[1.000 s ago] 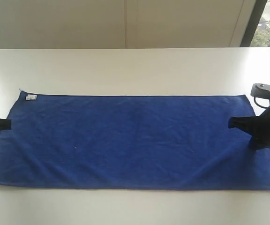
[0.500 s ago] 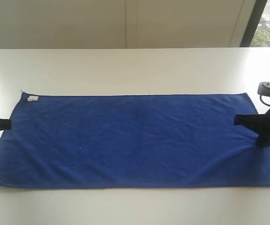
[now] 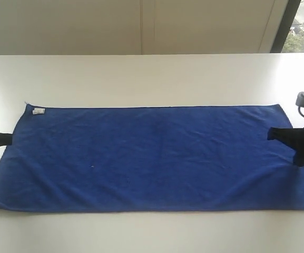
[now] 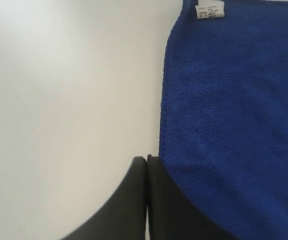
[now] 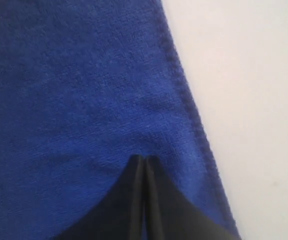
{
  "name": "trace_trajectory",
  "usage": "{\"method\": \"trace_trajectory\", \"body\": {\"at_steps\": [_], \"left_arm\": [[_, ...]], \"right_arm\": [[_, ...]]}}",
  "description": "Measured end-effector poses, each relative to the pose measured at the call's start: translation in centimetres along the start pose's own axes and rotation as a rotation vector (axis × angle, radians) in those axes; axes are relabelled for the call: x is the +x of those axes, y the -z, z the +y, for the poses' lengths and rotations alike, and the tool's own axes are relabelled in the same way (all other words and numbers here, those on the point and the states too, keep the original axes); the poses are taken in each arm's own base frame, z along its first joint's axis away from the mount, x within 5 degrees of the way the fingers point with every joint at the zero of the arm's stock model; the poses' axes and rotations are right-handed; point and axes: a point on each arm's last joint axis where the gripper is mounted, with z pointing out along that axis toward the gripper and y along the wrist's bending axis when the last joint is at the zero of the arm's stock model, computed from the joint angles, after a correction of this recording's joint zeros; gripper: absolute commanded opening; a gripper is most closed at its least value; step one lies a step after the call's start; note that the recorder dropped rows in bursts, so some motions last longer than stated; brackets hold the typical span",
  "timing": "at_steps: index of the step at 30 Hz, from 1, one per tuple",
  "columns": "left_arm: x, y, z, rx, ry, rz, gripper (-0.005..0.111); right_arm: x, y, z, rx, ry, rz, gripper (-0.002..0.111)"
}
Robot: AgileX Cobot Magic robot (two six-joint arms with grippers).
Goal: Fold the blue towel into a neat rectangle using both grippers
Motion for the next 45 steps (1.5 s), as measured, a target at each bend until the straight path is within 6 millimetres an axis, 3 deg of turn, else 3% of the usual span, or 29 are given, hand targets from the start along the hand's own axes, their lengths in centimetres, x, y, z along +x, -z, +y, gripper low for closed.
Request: {"method": "trace_trajectory", "body": {"at_steps": [8,15,19,25,30,37,41,45], "left_arm": [[-0.9,4.5,1.0,-0.024,0.071,-0.171,0.000],[1.7,8.1,1.5,0.040,0.122,-0.285,0.000],[3.5,9.5,0.5,0.205,0.094,-0.355,0.000],[4.9,10.9,-1.6,0.450,-0.096,-0.389,0.000],[6.2,11.1,-2.7,0.596,-0.072,-0.304,0.000],[7.9,7.7,3.2,-0.053,0.215,-0.264,0.000],[6.1,7.3,1.7,0.075,0.238,-0.222,0.000],[2.8,8.8,-1.6,0.422,0.228,-0.233,0.000]], "right_arm": [[-0.9,6.0,0.1,-0.055,0.005,-0.193,0.000],[-0.9,10.0,0.1,-0.083,0.035,-0.320,0.000],[-0.7,11.7,0.0,-0.093,0.045,-0.368,0.000],[-0.6,12.1,0.0,-0.097,0.047,-0.382,0.000],[-0.2,11.7,-0.1,-0.098,0.046,-0.375,0.000],[0.5,10.8,-0.2,-0.107,0.035,-0.371,0.000],[0.4,10.8,-0.2,-0.110,0.035,-0.385,0.000],[0.4,10.8,-0.2,-0.111,0.035,-0.387,0.000]]}}
